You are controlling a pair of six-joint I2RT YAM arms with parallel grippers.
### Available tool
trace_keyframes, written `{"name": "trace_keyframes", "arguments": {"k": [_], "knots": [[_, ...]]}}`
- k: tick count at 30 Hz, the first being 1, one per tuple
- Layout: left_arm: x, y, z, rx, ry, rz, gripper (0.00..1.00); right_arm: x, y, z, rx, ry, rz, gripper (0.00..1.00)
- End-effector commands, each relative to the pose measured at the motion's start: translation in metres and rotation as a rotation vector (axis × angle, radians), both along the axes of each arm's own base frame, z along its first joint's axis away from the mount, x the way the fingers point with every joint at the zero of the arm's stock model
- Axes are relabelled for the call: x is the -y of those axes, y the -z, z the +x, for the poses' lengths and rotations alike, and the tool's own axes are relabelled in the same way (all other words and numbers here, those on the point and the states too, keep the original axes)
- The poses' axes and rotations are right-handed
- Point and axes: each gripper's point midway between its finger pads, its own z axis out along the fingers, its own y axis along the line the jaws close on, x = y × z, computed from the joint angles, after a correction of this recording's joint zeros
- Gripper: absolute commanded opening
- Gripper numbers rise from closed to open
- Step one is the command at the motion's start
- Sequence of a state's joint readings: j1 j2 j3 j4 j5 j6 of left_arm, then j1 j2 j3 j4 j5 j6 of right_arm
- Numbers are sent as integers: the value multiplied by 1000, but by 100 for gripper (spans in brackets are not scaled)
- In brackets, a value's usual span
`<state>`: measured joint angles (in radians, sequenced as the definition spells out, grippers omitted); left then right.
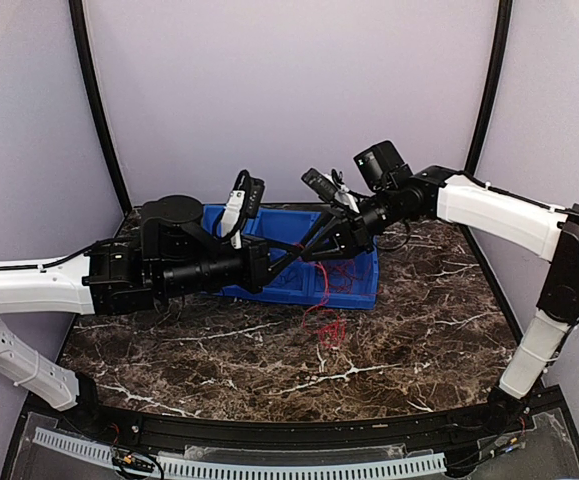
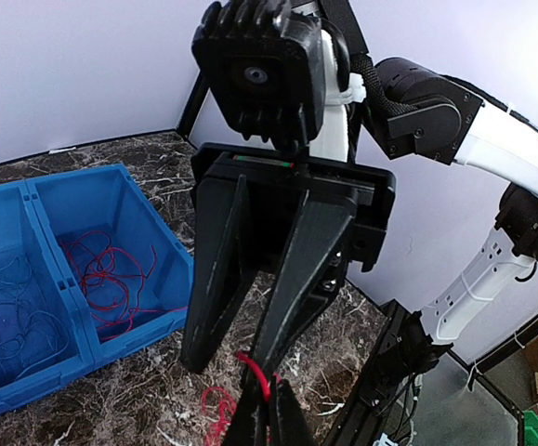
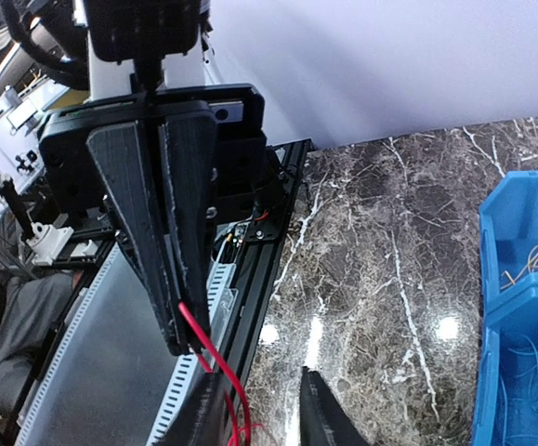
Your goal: Untangle the cables
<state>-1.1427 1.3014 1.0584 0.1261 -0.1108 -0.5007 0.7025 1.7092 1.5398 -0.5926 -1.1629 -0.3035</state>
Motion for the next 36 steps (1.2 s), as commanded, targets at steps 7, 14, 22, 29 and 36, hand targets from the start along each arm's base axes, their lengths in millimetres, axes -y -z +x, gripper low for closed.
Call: {"name": "trace_keyframes", "arguments": {"k": [7,14,22,29,36], "knots": [[-5,-8,9,28,-50,10,0,9,-23,-19,31,-31,52,0],[-12,5,30,79,-174,44,25,14,-32,-21,65,14,58,0],[10,7,39,99,-155,-23,26,16,-22,-19,67,46,30,0],[21,9,46,125,-144,-91,29,17,-20,-20,53,42,30,0],[0,79,90,17,-300,-6,28,30,-61,-42,103,-30,106,0]]}}
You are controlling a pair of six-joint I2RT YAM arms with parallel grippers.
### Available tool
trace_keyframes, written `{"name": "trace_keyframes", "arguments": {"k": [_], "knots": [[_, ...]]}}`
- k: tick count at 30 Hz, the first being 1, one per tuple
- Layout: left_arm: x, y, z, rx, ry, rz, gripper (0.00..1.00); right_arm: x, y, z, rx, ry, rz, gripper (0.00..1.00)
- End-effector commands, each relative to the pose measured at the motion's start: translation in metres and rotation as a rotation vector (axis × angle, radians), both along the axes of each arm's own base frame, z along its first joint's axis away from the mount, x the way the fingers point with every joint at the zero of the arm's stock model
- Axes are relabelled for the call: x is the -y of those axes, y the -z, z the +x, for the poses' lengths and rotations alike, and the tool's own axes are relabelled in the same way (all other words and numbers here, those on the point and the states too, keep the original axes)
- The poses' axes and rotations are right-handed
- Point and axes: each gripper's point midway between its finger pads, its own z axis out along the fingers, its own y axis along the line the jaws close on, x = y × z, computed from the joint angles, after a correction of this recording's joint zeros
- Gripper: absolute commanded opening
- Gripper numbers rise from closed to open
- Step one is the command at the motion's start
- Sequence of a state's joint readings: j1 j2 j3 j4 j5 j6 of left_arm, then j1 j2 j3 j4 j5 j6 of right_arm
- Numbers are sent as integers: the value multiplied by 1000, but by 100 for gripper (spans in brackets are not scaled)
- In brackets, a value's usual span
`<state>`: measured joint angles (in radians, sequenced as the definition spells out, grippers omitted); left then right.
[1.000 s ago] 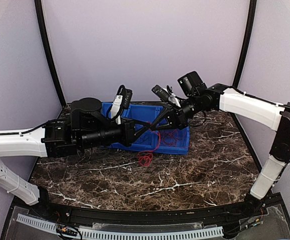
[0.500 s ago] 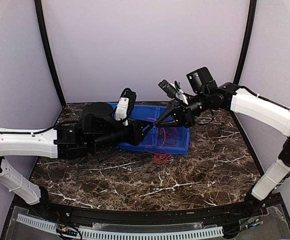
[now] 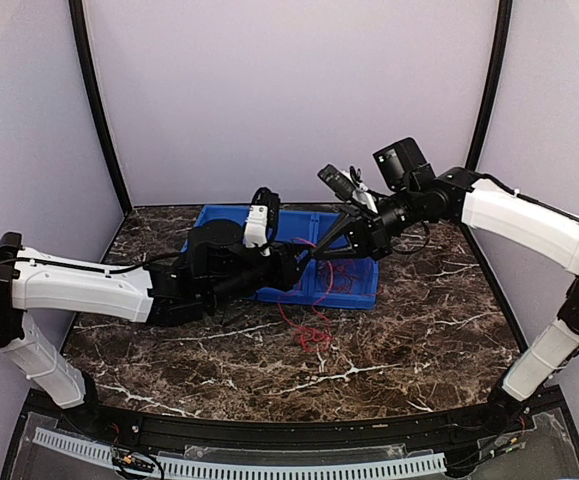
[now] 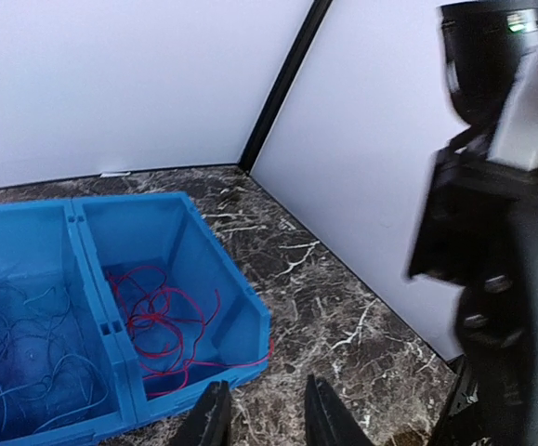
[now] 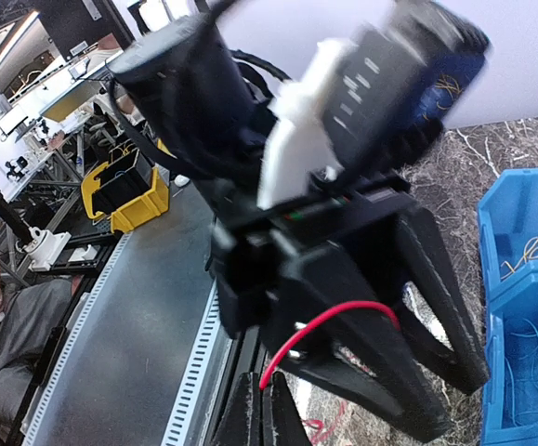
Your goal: Untangle the cables
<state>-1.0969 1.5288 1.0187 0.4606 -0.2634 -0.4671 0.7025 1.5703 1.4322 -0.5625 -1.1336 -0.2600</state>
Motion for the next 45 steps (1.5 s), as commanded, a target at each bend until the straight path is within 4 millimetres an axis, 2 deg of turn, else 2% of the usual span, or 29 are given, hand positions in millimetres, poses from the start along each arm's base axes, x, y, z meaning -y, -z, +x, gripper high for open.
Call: {"name": "trace_keyframes", "arguments": {"k": [1,4,5,6,8,9,12,14,15,18,20,24,26,33,34,35,37,38,39,40,41,42,45], "knots": [[-31,58,30,-112,-147,18,27,15,-55,-26,89,-71,99,0],[-64,93,35,-183,-277,28,25,29,-90,-34,136,-82,149,0],[-82,107,32,-192,-329,49,25,35,-102,-35,148,-80,172,0],[-93,114,31,-214,-365,36,25,42,-115,-36,161,-80,200,0],[-132,144,21,-256,-463,74,25,57,-132,-32,167,-62,243,0],[-148,139,20,-247,-517,54,23,62,-137,-27,178,-47,253,0],[-204,149,6,-272,-659,61,21,77,-141,-13,222,18,258,0],[-240,142,-2,-242,-755,42,18,86,-141,-3,239,62,262,0],[-252,143,-6,-238,-776,54,17,88,-140,0,243,75,263,0],[-288,130,-18,-206,-840,-21,15,92,-137,4,232,83,265,0],[-302,124,-24,-191,-858,-58,11,92,-130,7,218,90,261,0],[-301,100,-30,-114,-765,-148,0,89,-112,17,215,143,232,0],[-299,86,-32,-73,-724,-184,0,88,-105,24,218,176,211,0],[-300,58,-33,-15,-708,-180,0,84,-80,52,228,284,124,0],[-295,56,-33,-10,-679,-177,0,84,-76,54,225,289,114,0],[-289,44,-33,31,-646,-176,2,84,-72,55,221,293,105,0],[-260,26,-37,78,-489,-170,14,84,-62,57,211,294,87,0],[-252,20,-38,90,-453,-168,26,84,-57,57,204,293,77,0],[-236,12,-40,105,-381,-151,32,83,-51,56,192,289,68,0],[-228,8,-40,106,-349,-145,40,82,-44,56,180,285,59,0],[-210,2,-40,108,-283,-130,43,81,-37,54,165,274,50,0],[-200,-5,-41,120,-244,-141,48,79,-31,50,155,254,44,0],[-152,-14,-43,122,-72,-133,54,70,-11,36,110,187,12,0]]}}
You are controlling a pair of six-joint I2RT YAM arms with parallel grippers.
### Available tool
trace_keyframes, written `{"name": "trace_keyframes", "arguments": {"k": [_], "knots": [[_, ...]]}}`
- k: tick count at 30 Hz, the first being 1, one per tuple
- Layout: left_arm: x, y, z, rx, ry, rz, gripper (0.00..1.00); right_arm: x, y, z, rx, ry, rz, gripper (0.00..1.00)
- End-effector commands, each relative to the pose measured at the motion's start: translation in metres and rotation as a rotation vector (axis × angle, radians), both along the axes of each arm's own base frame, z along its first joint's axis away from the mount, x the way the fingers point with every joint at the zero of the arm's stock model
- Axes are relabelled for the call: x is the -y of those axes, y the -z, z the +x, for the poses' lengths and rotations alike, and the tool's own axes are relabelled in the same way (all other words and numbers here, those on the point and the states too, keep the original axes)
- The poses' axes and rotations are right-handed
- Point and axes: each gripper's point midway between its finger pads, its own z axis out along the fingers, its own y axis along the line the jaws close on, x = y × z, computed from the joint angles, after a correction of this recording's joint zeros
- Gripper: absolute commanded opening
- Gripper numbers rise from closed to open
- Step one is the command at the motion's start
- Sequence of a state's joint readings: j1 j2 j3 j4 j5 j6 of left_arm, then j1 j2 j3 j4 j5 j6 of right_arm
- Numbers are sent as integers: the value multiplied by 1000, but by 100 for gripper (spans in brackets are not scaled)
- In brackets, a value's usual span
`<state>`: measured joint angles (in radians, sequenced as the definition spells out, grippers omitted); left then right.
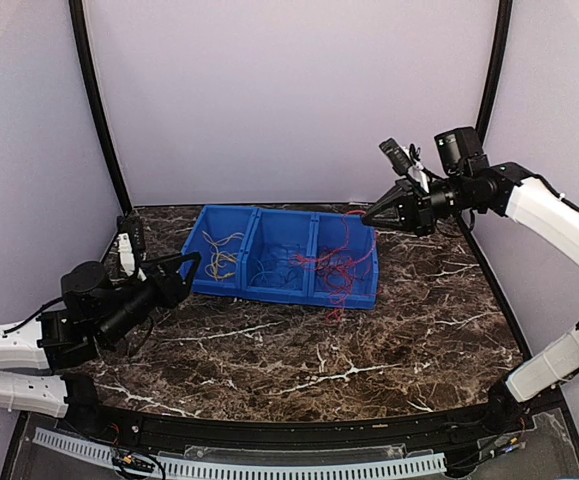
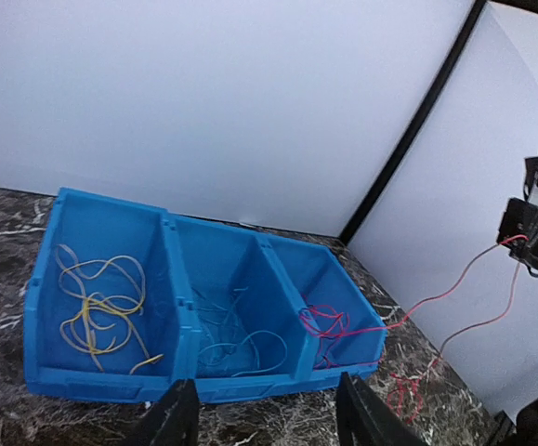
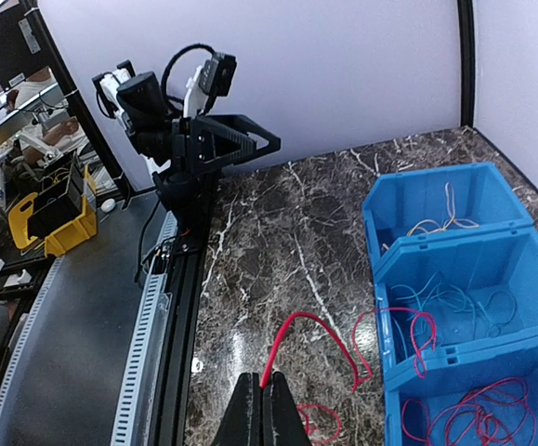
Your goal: Untangle the cables
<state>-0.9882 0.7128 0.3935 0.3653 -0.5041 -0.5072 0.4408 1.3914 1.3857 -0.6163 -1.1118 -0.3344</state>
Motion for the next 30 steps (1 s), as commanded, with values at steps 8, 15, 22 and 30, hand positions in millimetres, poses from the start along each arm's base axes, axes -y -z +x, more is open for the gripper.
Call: {"name": "trace_keyframes", "arguments": {"k": [8,15,22,30], "knots": [[163,-57,-12,160,568,11,60,-35,48,-41,-76,-181,-83,0],[229,-50,-26,186,797,36,61,-45,57,-50,-107,-228,-97,0],[255,-42,-23,177,833,28,46,-47,57,-52,-132,-250,-84,0],[251,-39,-24,178,829,91,5,-44,54,-56,-120,-262,-84,0]]}}
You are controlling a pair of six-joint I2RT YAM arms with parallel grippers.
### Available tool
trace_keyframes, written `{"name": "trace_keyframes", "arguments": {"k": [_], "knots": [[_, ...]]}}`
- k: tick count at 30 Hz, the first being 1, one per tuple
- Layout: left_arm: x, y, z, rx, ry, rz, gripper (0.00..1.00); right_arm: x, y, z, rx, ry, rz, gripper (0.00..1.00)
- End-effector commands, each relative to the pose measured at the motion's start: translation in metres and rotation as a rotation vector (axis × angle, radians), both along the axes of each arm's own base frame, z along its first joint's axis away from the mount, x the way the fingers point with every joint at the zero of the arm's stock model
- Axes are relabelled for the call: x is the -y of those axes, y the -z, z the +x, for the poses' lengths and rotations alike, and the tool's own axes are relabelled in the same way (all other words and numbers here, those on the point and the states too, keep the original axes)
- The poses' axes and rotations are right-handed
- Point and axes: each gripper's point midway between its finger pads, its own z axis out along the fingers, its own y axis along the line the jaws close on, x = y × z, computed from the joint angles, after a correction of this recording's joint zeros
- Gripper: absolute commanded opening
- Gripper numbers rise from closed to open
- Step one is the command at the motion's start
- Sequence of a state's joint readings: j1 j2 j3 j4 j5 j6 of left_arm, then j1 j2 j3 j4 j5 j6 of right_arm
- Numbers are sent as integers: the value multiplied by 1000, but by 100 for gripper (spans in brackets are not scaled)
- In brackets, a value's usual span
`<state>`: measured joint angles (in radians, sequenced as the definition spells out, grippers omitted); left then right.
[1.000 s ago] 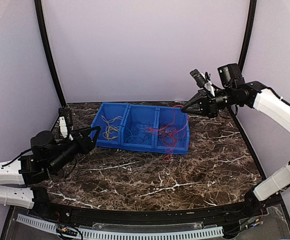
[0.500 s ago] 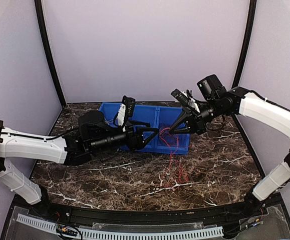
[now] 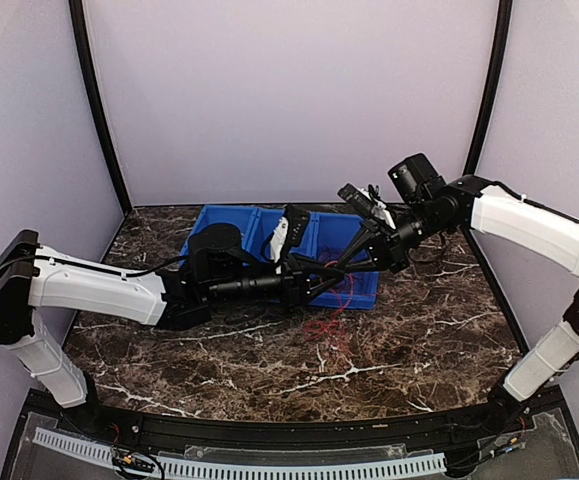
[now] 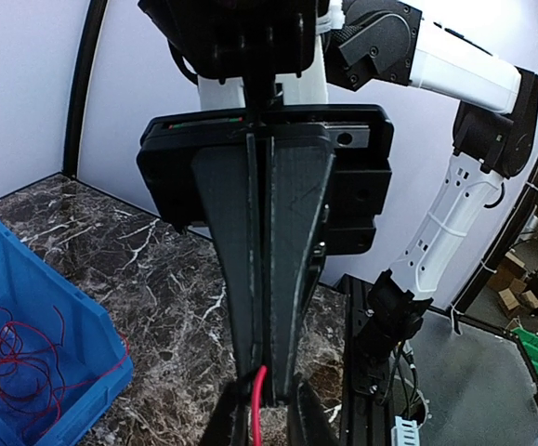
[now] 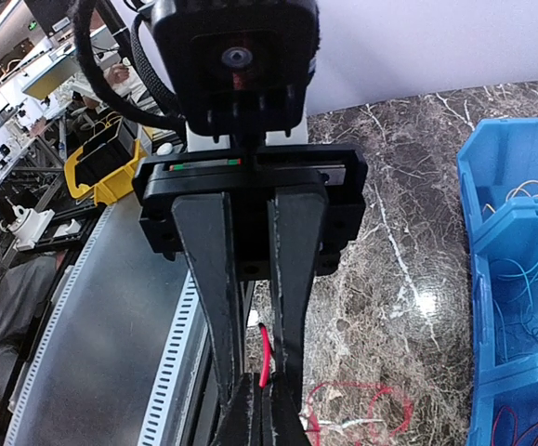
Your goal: Untangle the cables
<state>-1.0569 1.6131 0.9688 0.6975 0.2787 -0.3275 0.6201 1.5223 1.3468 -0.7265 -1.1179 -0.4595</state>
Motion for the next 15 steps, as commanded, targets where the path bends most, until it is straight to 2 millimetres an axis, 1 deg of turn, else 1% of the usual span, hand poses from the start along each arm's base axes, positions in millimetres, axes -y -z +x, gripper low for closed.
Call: {"name": "trace_keyframes", "arguments": {"k": [1,2,3,4,5,6,7,8,9,10,11,12,13,14,15], "knots": [[-11,-27,3,63,-33,-18,1,1,-10,-10,4,-39,26,0],[-18,-30,2,76,-49,-8,0,2,-7,-9,2,-37,19,0],[-22,-27,2,74,-59,14,0,2,-3,-7,-2,-33,12,0],[-30,-34,2,96,-78,14,0,2,2,-6,-3,-30,-1,0],[-34,-30,1,91,-88,42,0,2,8,-4,2,-21,-16,0],[-41,-36,2,106,-111,44,0,2,15,-1,7,-9,-34,0],[-46,-30,2,97,-121,78,0,2,24,4,11,9,-58,0],[-53,-34,2,105,-145,81,0,1,33,10,20,35,-86,0],[-57,-28,3,93,-154,111,0,1,42,16,28,62,-116,0],[-64,-26,3,90,-175,120,0,1,53,22,38,85,-146,0],[-69,-13,2,68,-184,155,0,2,63,27,50,106,-174,1],[-75,-12,2,63,-199,160,0,2,74,32,56,122,-201,1],[-81,-1,-1,42,-206,179,0,3,84,36,64,136,-225,1],[-85,6,-1,28,-218,188,0,3,93,39,63,146,-247,2],[-91,18,-3,0,-225,195,0,3,101,41,58,151,-263,2]]}}
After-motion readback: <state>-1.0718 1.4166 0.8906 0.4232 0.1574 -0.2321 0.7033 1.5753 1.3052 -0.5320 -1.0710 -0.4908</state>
